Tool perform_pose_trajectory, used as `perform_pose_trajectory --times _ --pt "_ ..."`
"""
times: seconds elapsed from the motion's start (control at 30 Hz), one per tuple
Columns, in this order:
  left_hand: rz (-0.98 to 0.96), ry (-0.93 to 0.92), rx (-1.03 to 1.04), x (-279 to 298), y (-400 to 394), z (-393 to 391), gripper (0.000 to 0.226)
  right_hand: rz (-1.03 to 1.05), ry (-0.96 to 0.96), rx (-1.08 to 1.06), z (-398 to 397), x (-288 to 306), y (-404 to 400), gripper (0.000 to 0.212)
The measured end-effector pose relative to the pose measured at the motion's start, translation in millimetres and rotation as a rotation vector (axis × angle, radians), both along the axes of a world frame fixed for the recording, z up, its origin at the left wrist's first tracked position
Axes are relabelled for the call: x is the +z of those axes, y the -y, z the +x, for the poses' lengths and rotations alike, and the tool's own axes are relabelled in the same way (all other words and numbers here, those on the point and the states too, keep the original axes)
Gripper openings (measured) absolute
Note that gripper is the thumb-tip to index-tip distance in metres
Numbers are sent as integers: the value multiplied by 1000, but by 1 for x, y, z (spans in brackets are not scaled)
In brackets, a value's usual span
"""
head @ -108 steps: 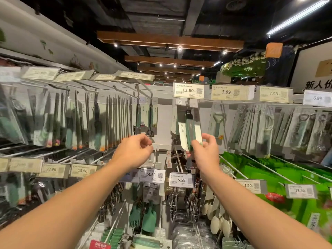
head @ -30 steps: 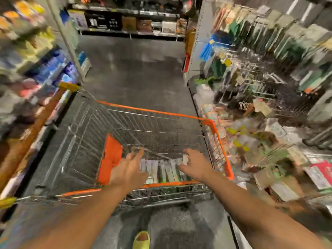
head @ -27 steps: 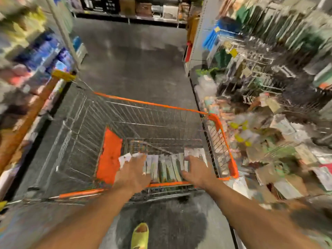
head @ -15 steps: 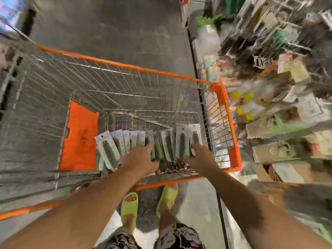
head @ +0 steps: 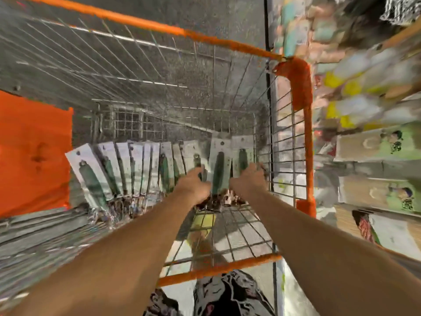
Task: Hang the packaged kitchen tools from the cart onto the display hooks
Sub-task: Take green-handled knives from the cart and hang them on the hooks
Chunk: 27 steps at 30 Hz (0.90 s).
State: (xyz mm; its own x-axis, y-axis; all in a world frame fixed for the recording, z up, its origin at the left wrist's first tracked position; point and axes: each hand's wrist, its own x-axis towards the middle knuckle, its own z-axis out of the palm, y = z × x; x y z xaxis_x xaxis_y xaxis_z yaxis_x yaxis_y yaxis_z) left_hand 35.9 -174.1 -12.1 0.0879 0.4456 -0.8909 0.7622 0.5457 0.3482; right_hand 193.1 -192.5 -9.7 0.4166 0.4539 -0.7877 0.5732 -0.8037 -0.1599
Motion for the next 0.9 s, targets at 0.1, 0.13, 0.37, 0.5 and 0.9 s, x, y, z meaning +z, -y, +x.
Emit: perform_pose_trajectory --times 0.1,0.13,0.37,0.5,0.9 --pt "-143 74 302 -30 4 18 66 3 37 -89 3 -23 -2 63" --pt "-171 94 370 -37 6 24 65 2 46 -100 2 -29 -4 59" --pt "69 38 300 -65 33 44 15 60 55 -218 -4 -43 0 64" --pt "109 47 404 -62 29 45 19 70 62 -183 -2 -40 2 67" --pt "-64 218 603 -67 23 43 14 176 27 -324 -3 -47 0 54"
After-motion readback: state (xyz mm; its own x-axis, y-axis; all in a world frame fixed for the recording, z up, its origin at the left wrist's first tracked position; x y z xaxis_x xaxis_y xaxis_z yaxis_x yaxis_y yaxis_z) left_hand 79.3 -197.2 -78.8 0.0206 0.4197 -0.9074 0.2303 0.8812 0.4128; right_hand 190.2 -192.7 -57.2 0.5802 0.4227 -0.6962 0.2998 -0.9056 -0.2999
